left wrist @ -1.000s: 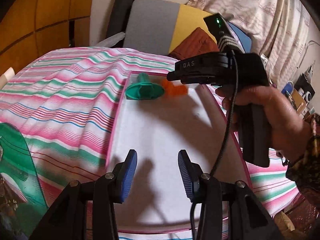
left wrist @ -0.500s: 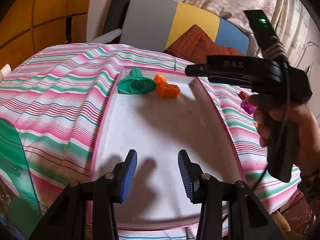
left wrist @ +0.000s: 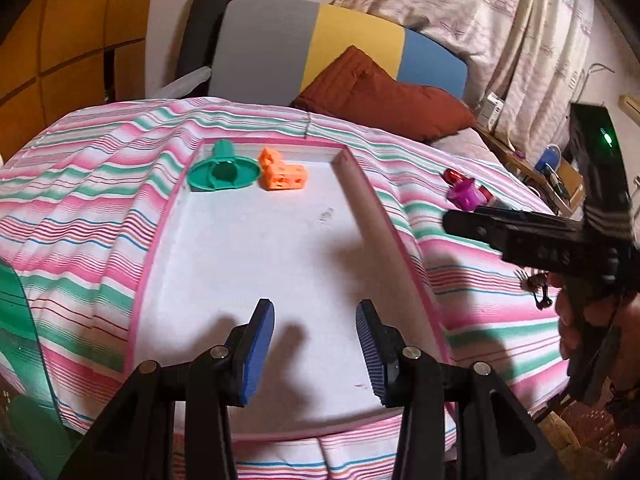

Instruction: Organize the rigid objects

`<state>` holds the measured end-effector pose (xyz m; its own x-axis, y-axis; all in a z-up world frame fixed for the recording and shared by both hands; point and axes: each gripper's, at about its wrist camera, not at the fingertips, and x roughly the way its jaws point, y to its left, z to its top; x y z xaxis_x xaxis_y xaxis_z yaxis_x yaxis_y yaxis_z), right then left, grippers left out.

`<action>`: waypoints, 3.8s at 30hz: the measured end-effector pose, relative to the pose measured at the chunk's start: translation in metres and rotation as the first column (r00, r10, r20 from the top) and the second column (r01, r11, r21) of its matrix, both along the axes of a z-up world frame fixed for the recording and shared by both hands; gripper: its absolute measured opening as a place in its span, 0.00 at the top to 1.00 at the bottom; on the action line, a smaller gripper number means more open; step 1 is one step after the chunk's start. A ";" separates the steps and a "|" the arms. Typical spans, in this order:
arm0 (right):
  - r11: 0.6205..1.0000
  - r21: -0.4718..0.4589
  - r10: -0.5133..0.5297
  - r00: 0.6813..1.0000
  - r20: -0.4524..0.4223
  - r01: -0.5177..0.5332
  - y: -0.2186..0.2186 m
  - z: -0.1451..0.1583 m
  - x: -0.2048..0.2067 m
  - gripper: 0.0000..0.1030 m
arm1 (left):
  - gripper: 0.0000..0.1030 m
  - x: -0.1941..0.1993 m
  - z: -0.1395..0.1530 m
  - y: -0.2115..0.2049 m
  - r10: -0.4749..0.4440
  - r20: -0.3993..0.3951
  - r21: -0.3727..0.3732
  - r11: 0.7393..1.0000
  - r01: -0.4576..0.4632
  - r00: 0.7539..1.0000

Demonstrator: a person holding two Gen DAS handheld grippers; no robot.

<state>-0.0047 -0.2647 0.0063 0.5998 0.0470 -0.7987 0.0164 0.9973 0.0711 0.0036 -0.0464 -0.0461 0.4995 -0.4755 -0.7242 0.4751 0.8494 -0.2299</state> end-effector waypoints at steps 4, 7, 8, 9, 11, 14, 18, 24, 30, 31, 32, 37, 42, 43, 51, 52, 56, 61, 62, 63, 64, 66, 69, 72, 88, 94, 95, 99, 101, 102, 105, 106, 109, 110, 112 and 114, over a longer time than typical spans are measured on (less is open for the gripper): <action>0.996 -0.048 -0.069 0.997 0.030 0.070 -0.032 0.009 -0.033 0.36 | 0.59 -0.010 0.002 -0.011 -0.033 0.008 0.010 0.999 0.033 0.999; 0.987 -0.076 -0.138 0.988 0.074 0.144 -0.064 0.022 -0.061 0.35 | 0.59 -0.015 0.006 -0.018 -0.058 0.027 0.020 0.998 0.057 0.998; 0.982 -0.085 -0.163 0.983 0.085 0.170 -0.075 0.025 -0.070 0.34 | 0.59 -0.018 0.008 -0.021 -0.066 0.038 0.021 0.998 0.065 0.997; 0.973 -0.094 -0.199 0.975 0.102 0.209 -0.090 0.029 -0.083 0.30 | 0.59 -0.020 0.009 -0.023 -0.073 0.046 0.023 0.997 0.072 0.996; 0.958 -0.098 -0.256 0.960 0.116 0.268 -0.113 0.034 -0.098 0.27 | 0.59 -0.024 0.012 -0.030 -0.090 0.063 0.029 0.996 0.088 0.994; 0.929 -0.069 -0.359 0.930 0.076 0.364 -0.152 0.032 -0.121 0.27 | 0.59 -0.028 0.014 -0.040 -0.117 0.062 0.029 0.993 0.115 0.991; 0.921 0.078 -0.379 0.924 -0.046 0.382 -0.182 0.009 -0.143 0.27 | 0.59 -0.036 0.015 -0.056 -0.151 0.077 0.051 0.988 0.148 0.986; 0.940 0.105 -0.302 0.935 -0.188 0.325 -0.182 -0.030 -0.121 0.59 | 0.59 -0.048 0.017 -0.078 -0.202 0.083 0.075 0.978 0.196 0.976; 0.948 0.127 -0.257 0.938 -0.234 0.291 -0.179 -0.045 -0.105 0.81 | 0.59 -0.060 0.023 -0.082 -0.222 0.138 0.118 0.971 0.207 0.965; 0.947 0.154 -0.243 0.942 -0.229 0.282 -0.177 -0.045 -0.103 0.81 | 0.59 -0.060 0.023 -0.081 -0.220 0.136 0.117 0.972 0.204 0.966; 0.941 0.195 -0.233 0.947 -0.222 0.277 -0.175 -0.044 -0.102 0.83 | 0.59 -0.059 0.022 -0.081 -0.217 0.130 0.115 0.972 0.203 0.967; 0.855 0.464 -0.170 0.971 -0.168 0.230 -0.169 -0.042 -0.089 0.85 | 0.59 -0.057 0.022 -0.081 -0.207 0.120 0.116 0.974 0.193 0.971; 0.841 0.511 -0.137 0.984 -0.114 0.177 -0.159 -0.039 -0.073 0.83 | 0.59 -0.057 0.020 -0.085 -0.213 0.117 0.126 0.972 0.198 0.970; 0.841 0.516 -0.131 0.986 -0.101 0.165 -0.157 -0.039 -0.071 0.82 | 0.59 -0.057 0.020 -0.085 -0.216 0.115 0.127 0.971 0.201 0.970; 0.827 0.532 -0.238 0.971 0.041 0.180 -0.187 -0.010 -0.078 0.53 | 0.59 -0.057 0.018 -0.101 -0.240 0.101 0.141 0.964 0.225 0.965; 0.825 0.526 -0.271 0.961 0.046 0.208 -0.193 -0.008 -0.080 0.52 | 0.59 -0.058 0.018 -0.104 -0.245 0.103 0.143 0.963 0.230 0.964; 0.845 0.323 -0.452 0.892 0.001 0.427 -0.214 -0.006 -0.088 0.42 | 0.59 -0.059 0.021 -0.117 -0.269 0.108 0.141 0.957 0.253 0.957; 0.865 0.196 -0.459 0.886 -0.063 0.462 -0.215 -0.022 -0.072 0.35 | 0.59 -0.065 0.020 -0.133 -0.306 0.111 0.155 0.945 0.288 0.945; 0.872 0.193 -0.447 0.892 -0.067 0.451 -0.213 -0.024 -0.068 0.32 | 0.59 -0.066 0.019 -0.135 -0.314 0.111 0.160 0.942 0.295 0.943; 0.880 0.180 -0.435 0.898 -0.073 0.440 -0.209 -0.025 -0.063 0.23 | 0.59 -0.068 0.019 -0.139 -0.323 0.112 0.166 0.938 0.303 0.940; 0.890 0.149 -0.424 0.902 -0.081 0.431 -0.204 -0.028 -0.056 0.21 | 0.59 -0.069 0.019 -0.142 -0.334 0.114 0.171 0.935 0.312 0.936; 0.907 0.074 -0.407 0.908 -0.105 0.415 -0.200 -0.036 -0.050 0.24 | 0.59 -0.073 0.020 -0.149 -0.356 0.123 0.184 0.925 0.332 0.926; 0.916 0.058 -0.387 0.914 -0.119 0.396 -0.205 -0.039 -0.049 0.36 | 0.59 -0.078 0.022 -0.163 -0.387 0.137 0.197 0.913 0.358 0.912; 0.882 0.202 -0.407 0.904 -0.130 0.426 -0.221 -0.035 -0.056 0.36 | 0.59 -0.080 0.024 -0.174 -0.409 0.131 0.184 0.905 0.384 0.903; 0.407 0.682 -0.614 0.735 -0.288 0.608 -0.311 -0.047 -0.126 0.16 | 0.59 -0.080 0.019 -0.219 -0.459 0.116 0.187 0.881 0.435 0.881; 0.755 0.381 -0.495 0.845 -0.201 0.533 -0.252 -0.014 -0.099 0.31 | 0.59 -0.066 0.009 -0.253 -0.485 0.121 0.261 0.857 0.444 0.866; 0.768 0.370 -0.478 0.852 -0.213 0.523 -0.248 -0.018 -0.101 0.34 | 0.59 -0.061 0.008 -0.259 -0.490 0.117 0.261 0.854 0.449 0.864; 0.751 0.390 -0.458 0.846 -0.272 0.532 -0.253 -0.036 -0.099 0.46 | 0.58 -0.045 0.009 -0.271 -0.480 0.111 0.253 0.860 0.442 0.870; 0.734 0.399 -0.472 0.835 -0.282 0.550 -0.258 -0.034 -0.108 0.46 | 0.58 -0.031 0.012 -0.269 -0.455 0.081 0.201 0.879 0.433 0.887; 0.723 0.402 -0.481 0.827 -0.292 0.563 -0.262 -0.035 -0.113 0.46 | 0.58 -0.021 0.014 -0.266 -0.434 0.057 0.162 0.893 0.421 0.899; 0.686 0.382 -0.531 0.785 -0.320 0.619 -0.276 -0.036 -0.135 0.46 | 0.58 0.007 0.015 -0.257 -0.360 -0.002 0.089 0.929 0.358 0.933; 0.682 0.340 -0.554 0.761 -0.339 0.648 -0.279 -0.037 -0.140 0.46 | 0.58 0.017 0.014 -0.255 -0.332 -0.023 0.069 0.940 0.333 0.943; 0.660 0.273 -0.602 0.710 -0.365 0.700 -0.287 -0.041 -0.148 0.46 | 0.58 0.046 0.010 -0.248 -0.266 -0.078 0.016 0.963 0.268 0.961; 0.655 0.300 -0.605 0.719 -0.342 0.694 -0.288 -0.037 -0.148 0.46 | 0.58 0.054 0.008 -0.246 -0.237 -0.085 0.027 0.971 0.240 0.968; 0.676 0.329 -0.603 0.751 -0.268 0.660 -0.283 -0.024 -0.146 0.46 | 0.58 0.070 0.005 -0.238 -0.185 -0.103 0.028 0.982 0.189 0.977; 0.705 0.319 -0.603 0.772 -0.200 0.633 -0.274 -0.013 -0.142 0.46 | 0.58 0.078 0.003 -0.228 -0.153 -0.127 0.008 0.988 0.156 0.980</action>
